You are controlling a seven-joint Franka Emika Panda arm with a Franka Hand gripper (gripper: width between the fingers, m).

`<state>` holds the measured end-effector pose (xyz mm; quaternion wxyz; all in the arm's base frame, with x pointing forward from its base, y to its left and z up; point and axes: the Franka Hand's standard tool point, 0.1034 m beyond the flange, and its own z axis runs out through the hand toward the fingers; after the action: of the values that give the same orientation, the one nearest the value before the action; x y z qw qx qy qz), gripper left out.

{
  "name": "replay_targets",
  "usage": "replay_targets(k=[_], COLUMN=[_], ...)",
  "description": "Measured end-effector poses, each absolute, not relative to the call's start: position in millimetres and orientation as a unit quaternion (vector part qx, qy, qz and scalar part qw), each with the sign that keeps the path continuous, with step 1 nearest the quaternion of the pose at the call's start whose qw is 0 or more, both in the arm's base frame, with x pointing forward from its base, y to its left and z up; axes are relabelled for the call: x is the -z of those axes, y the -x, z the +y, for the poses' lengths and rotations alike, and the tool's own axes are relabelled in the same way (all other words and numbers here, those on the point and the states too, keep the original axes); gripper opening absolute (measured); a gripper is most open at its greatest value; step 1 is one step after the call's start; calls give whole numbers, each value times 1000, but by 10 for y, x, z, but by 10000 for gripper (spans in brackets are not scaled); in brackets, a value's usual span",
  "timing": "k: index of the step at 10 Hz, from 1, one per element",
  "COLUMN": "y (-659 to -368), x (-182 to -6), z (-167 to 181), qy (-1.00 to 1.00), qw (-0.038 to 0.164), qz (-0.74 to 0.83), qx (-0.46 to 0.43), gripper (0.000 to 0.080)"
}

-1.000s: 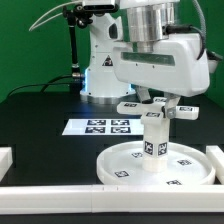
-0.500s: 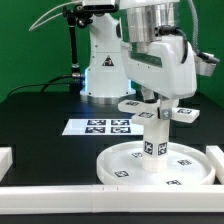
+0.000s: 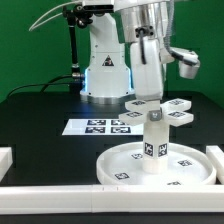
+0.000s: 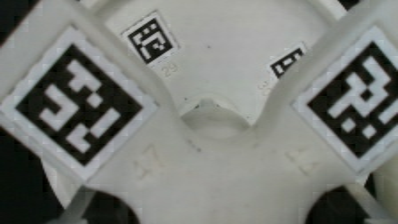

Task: Assemble round table

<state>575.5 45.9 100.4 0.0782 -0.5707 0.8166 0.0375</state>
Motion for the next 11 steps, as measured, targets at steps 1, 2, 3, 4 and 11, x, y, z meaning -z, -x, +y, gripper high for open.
replay_targets(k=[1, 2, 3, 4, 11], y=[-5763, -5761, -5762, -5758, -5833], x=[-1003, -1001, -1001, -991, -1290], z=[456, 454, 456, 468, 571], qy=[532, 490, 476, 477, 523], qw=[84, 88, 88, 88, 106], qz=[842, 866, 874, 874, 844], qx=[-39, -43, -45, -46, -53], gripper=[449, 449, 449, 449, 649])
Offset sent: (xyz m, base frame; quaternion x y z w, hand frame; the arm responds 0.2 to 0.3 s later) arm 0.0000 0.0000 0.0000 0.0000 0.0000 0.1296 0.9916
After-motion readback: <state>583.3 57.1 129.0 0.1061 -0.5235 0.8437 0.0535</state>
